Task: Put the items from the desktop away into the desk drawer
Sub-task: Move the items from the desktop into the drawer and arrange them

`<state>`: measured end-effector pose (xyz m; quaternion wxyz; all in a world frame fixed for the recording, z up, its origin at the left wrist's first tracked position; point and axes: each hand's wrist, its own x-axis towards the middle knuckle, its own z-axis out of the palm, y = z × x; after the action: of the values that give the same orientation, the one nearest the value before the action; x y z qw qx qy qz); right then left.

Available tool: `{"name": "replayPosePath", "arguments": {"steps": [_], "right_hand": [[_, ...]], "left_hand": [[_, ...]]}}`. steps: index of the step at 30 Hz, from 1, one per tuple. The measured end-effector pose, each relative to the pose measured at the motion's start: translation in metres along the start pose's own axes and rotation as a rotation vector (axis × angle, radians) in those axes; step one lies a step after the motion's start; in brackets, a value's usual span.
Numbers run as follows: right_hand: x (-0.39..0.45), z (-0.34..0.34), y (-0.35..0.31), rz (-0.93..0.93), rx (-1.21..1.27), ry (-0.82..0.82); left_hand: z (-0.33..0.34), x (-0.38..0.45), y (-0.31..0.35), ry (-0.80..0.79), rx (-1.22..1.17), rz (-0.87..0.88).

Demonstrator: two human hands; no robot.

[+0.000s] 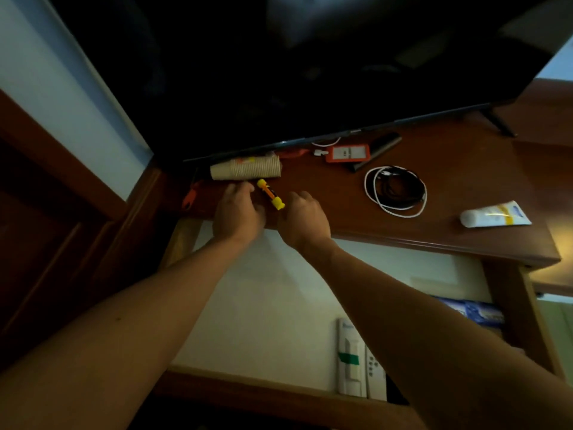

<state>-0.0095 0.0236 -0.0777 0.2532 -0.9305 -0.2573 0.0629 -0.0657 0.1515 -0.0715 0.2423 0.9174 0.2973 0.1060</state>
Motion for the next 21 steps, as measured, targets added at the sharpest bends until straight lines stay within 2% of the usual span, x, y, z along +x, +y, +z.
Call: {"name": "replayPosePath", "arguments": {"steps": [6,10,21], "right_hand": [[0.050,0.017,-0.009,0.045,-0.097,-0.015],[0.063,0.029,-0.010,0.021,-0.118,-0.031],[0.065,0.029,-0.005,0.031,-0.088,-0.115]], "left_hand": [[-0.005,0.065,-0.012,0.004,0.304,0.222],[0.004,0.088,-0.021,-0.087,0.463,0.286],[0.016,0.101,-0.029,-0.068,0.517,0.308]]}}
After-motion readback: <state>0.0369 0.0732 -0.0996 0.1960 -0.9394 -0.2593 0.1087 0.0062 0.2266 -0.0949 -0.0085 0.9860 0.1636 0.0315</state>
